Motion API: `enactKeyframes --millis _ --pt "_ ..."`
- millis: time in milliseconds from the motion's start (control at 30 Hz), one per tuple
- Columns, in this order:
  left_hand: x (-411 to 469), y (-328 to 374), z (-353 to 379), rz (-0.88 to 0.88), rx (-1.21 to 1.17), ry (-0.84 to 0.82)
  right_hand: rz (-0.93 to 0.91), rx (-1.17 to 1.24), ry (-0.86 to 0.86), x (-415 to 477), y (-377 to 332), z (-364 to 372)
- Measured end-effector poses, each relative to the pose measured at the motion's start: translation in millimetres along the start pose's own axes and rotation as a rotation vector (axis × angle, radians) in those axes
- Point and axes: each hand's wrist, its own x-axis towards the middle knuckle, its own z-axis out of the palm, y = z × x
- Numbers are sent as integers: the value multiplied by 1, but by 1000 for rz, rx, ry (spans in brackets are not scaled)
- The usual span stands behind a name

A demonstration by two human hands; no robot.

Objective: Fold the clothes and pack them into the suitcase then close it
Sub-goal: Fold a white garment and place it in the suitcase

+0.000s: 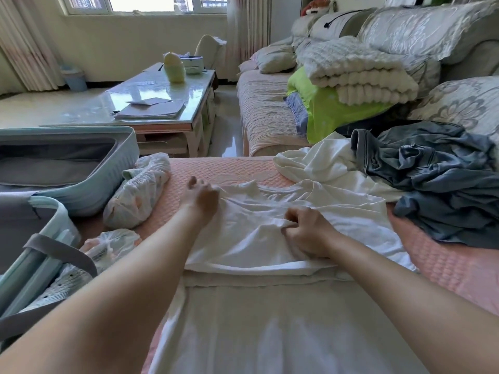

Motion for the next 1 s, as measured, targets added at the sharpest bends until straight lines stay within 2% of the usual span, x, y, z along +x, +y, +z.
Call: enactKeyframes --millis 100,167,233,300,333,367,433,500,567,633,700,767,867,933,1000 --pt "-4 -15 8 -142 -41 -58 24 -178 77 6 4 0" --pt "-18 -11 6 -175 -181 71 53 -264 91 7 6 2" --pt "-36 5 3 -98 -340 305 82 -321 100 7 6 3" --pt "-58 19 7 63 -500 393 120 -368 67 5 6 3" --pt "-70 24 12 125 -536 310 142 -390 35 2 6 2" --pt "-82 27 14 143 -531 147 166 -407 8 0 6 0" --pt "-99 24 22 69 -481 -166 213 -417 -27 -8 9 -8" --pt "-105 22 18 46 -428 -275 260 -427 -54 -19 14 -21" --pt "-104 30 0 23 -354 -263 308 -456 -92 -31 19 -36" --pt "-101 49 -20 33 -335 -162 356 -447 -139 -42 25 -53" --pt "-98 76 -37 161 -423 19 400 -290 -179 -53 36 -65" --pt "-97 107 -53 330 -586 104 389 -79 -191 -63 45 -74" --pt "-99 152 -66 462 -696 71 302 94 -116 -71 52 -88" --pt "-98 168 -66 442 -687 3 259 146 -10 -69 53 -100" --pt "-97 175 -58 398 -627 -75 216 55 49 -62 54 -111"
